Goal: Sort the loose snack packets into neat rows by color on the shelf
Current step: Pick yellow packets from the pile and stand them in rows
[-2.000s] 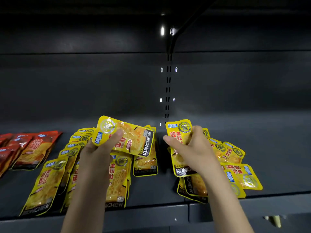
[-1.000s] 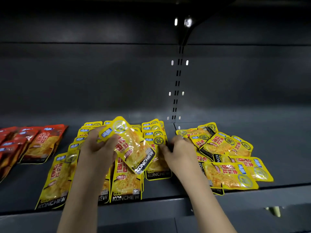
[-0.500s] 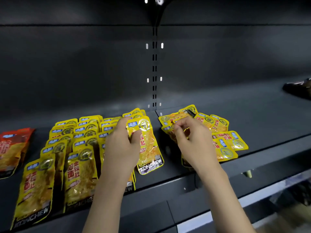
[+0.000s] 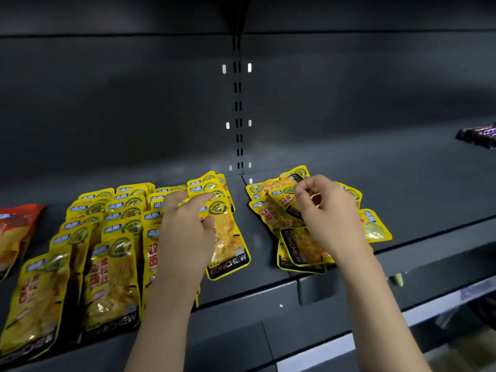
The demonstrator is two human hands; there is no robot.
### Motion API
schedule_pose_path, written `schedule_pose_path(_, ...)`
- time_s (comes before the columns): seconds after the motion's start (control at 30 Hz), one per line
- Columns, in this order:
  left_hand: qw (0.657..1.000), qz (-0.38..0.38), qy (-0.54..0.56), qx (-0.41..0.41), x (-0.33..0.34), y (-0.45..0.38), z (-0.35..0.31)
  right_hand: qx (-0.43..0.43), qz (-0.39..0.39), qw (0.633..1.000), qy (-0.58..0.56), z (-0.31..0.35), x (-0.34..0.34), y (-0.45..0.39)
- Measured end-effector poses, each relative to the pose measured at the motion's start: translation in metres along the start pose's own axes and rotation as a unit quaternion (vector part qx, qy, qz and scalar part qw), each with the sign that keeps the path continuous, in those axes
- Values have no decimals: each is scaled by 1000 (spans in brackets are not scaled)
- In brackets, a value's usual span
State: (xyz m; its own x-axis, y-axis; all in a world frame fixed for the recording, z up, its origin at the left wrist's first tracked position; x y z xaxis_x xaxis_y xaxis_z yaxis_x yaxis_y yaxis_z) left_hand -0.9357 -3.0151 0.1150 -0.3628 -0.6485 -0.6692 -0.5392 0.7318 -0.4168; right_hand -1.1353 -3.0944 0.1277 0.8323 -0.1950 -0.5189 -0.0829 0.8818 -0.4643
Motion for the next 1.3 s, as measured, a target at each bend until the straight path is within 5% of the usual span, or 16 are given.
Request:
schedule_pose_path(0.17,999,-35,0,40,1,1,-27,-7,56,998,8,-15,-16,-21)
schedule_pose_path(0.4,983,166,17,76,53,22,-68,-24,100,995,15,-40,-34,-36)
schedule_pose_path(0.87,953,238,-164,91,92,44,-113,-29,140,989,38,-86,-52,-50)
schedule_pose_path(1.07,978,127,-153,69,77,41,-122,-50,152,987,35,-91,-58,-54)
schedule_pose_path(1.17,998,12,-55,13,59,44,-118,-69,172,982,30,-87,-58,-55)
schedule_pose_path(1.3,983,-151,67,-76,30,52,-115,-59,264,962,48,-83,-52,-55)
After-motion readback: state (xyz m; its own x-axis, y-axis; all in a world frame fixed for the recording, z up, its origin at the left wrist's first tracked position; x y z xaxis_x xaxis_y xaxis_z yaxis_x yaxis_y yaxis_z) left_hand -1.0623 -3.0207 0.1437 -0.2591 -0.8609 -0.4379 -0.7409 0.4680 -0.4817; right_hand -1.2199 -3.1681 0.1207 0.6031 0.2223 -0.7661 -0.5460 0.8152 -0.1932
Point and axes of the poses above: each hand's wrist, its own y-axis away from the middle knuckle, its own x-axis out of the palm, z = x × y, the point moved 5 cm from there along -y, towards the middle knuckle, and after that the axes turned 3 degrees about -z, right-handed, at the moved point
